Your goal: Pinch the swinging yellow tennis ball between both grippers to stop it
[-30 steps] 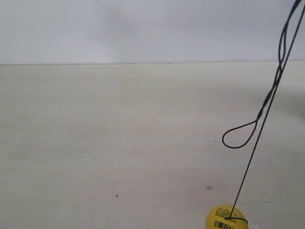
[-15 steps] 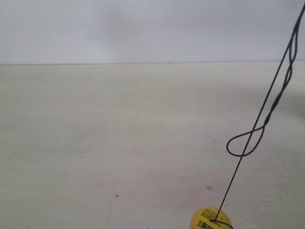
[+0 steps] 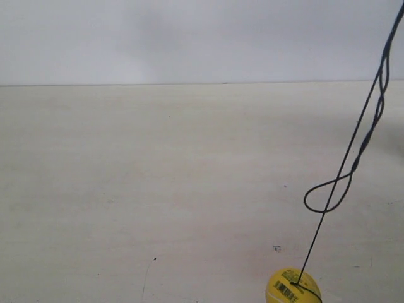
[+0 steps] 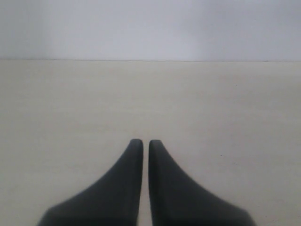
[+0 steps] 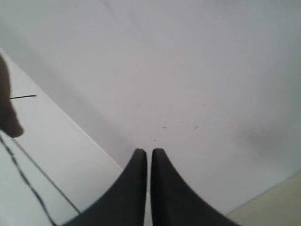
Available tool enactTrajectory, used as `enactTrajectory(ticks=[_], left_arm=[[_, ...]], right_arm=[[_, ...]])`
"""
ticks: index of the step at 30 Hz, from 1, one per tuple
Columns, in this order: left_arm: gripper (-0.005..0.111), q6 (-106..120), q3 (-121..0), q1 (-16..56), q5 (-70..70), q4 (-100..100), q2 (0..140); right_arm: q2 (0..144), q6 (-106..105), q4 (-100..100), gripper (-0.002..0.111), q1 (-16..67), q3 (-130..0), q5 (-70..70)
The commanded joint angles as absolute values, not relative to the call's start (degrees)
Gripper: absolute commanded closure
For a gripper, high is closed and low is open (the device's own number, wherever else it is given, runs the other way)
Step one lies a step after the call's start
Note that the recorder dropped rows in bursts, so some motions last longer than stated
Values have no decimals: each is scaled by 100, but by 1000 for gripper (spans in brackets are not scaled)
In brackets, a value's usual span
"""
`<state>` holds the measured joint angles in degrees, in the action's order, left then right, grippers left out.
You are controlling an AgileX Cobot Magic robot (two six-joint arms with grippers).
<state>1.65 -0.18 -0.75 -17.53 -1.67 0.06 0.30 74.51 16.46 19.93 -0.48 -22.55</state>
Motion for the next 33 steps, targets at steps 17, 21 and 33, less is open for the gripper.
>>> enactTrajectory(ticks=[17, 21, 33], left_arm=[[102, 184, 0, -84, -1695, -165, 0], [102, 184, 0, -84, -1695, -165, 0], [102, 184, 0, -84, -1695, -165, 0]], right_arm=[[0, 7443, 224, 108, 161, 0, -1407], [0, 7443, 224, 108, 51, 0, -1407], [0, 7443, 224, 108, 51, 0, -870]])
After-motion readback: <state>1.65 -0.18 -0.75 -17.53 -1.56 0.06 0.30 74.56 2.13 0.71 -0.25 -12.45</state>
